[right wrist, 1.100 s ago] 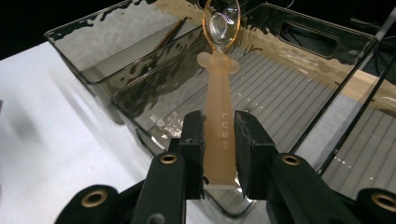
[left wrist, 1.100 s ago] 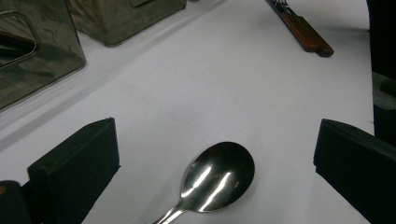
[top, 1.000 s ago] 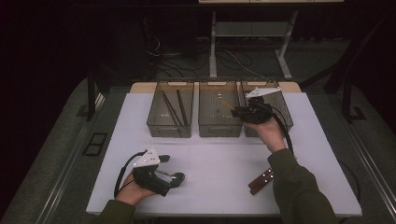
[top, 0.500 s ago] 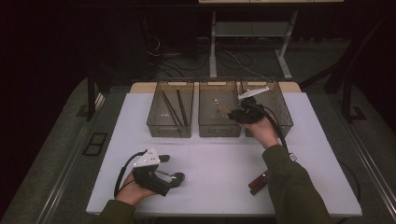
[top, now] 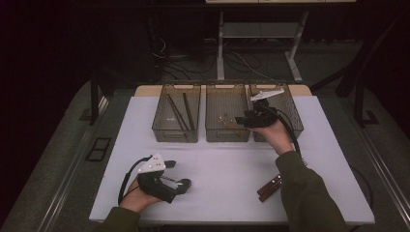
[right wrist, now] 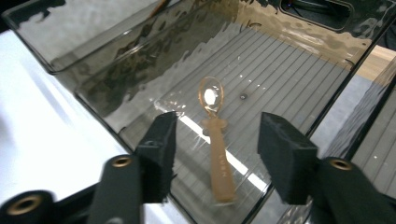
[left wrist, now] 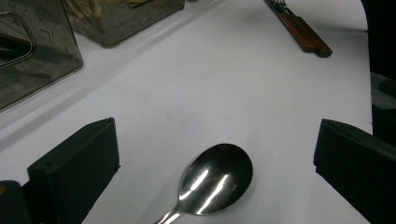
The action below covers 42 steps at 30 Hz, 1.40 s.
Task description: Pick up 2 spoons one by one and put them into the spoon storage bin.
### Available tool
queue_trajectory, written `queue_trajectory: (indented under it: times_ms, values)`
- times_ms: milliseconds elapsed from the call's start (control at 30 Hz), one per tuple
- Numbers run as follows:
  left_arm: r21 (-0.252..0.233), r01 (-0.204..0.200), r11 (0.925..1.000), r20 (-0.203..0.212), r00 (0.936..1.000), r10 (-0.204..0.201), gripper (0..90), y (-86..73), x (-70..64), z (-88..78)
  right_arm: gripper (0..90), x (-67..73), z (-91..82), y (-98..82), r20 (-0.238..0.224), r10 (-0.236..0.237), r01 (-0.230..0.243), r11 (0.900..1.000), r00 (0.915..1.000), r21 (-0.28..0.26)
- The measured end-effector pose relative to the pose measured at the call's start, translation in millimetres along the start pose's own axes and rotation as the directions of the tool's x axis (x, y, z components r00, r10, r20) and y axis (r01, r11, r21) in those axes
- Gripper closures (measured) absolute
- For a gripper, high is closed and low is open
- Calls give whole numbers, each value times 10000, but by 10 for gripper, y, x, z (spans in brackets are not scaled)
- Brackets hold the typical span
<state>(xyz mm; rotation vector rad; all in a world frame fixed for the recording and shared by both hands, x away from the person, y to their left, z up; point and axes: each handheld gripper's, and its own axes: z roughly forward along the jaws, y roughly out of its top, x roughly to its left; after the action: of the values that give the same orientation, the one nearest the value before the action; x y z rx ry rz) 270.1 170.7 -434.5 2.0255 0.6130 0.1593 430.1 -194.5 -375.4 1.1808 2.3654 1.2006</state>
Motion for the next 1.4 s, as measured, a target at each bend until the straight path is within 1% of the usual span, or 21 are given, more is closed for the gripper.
queue_trajectory:
  times_ms: [67,133,233,333,433,500,533,600,667,733,833,933,1033,1100,1133,1167,1200,1267,1400]
  values:
    - [-4,29,10000,-1,10000,-29,0,-1,0,1,376,5,-50,-8,-75,101,-101,9999,9999,-17]
    - [18,58,10000,-24,10000,-58,0,0,-1,1,341,13,-110,-24,-38,45,-46,9999,10000,-141]
    - [127,-49,9999,-39,10000,50,0,1,3,-4,305,19,-207,-70,-204,88,-94,9995,9998,-299]
    - [138,22,9999,-102,9999,-21,0,-2,5,-3,274,29,-297,-131,-278,6,-16,9994,9996,-336]
    - [112,47,9999,-169,9998,-45,3,-5,14,-11,261,36,-373,-210,-479,-8,-11,9992,9988,-394]
    - [113,93,9999,-185,9998,-91,8,-7,18,-12,260,41,-429,-284,-597,37,-67,9987,9982,-500]
    - [145,123,9998,-162,9998,-120,8,-6,21,-10,254,45,-446,-310,-547,50,-80,9985,9985,-548]
    - [135,151,9998,-139,9998,-149,12,-8,24,-9,212,61,-482,-381,-410,-70,49,9987,9991,-516]
    - [149,172,9997,-167,9997,-169,18,-6,33,-5,203,74,-515,-459,-499,-199,174,9986,9986,-499]
    - [136,198,9997,-175,9997,-196,26,-6,41,-6,197,89,-554,-548,-602,-163,128,9982,9981,-579]
    - [155,222,9996,-193,9996,-219,49,-5,46,-7,188,104,-604,-658,-560,-131,98,9982,9983,-588]
    - [87,238,9997,-207,9995,-236,73,-6,35,-18,186,124,-641,-784,-765,-59,12,9981,9970,-621]
    - [42,283,9996,-264,9993,-282,128,-5,42,-33,178,161,-677,-892,-663,-67,23,9978,9978,-663]
    - [74,339,9994,-297,9990,-336,153,-3,45,-44,178,194,-716,-997,-587,-50,-1,9962,9983,-876]
    - [105,317,9994,-281,9991,-313,179,-6,47,-49,178,205,-735,-1040,-599,-7,-49,9957,9982,-925]
    - [167,307,9994,-281,9991,-302,214,-10,47,-51,178,214,-755,-1084,-551,59,-113,9952,9985,-977]
    - [233,308,9993,-336,9990,-300,238,-11,41,-55,178,217,-777,-1128,-449,35,-80,9947,9990,-1024]
    - [289,239,9993,-346,9991,-228,333,-12,41,-75,178,218,-820,-1213,-326,47,-83,9940,9995,-1093]
    - [308,379,9988,-511,9980,-363,507,-1,34,-107,178,193,-884,-1367,-114,156,-169,9916,9998,-1279]
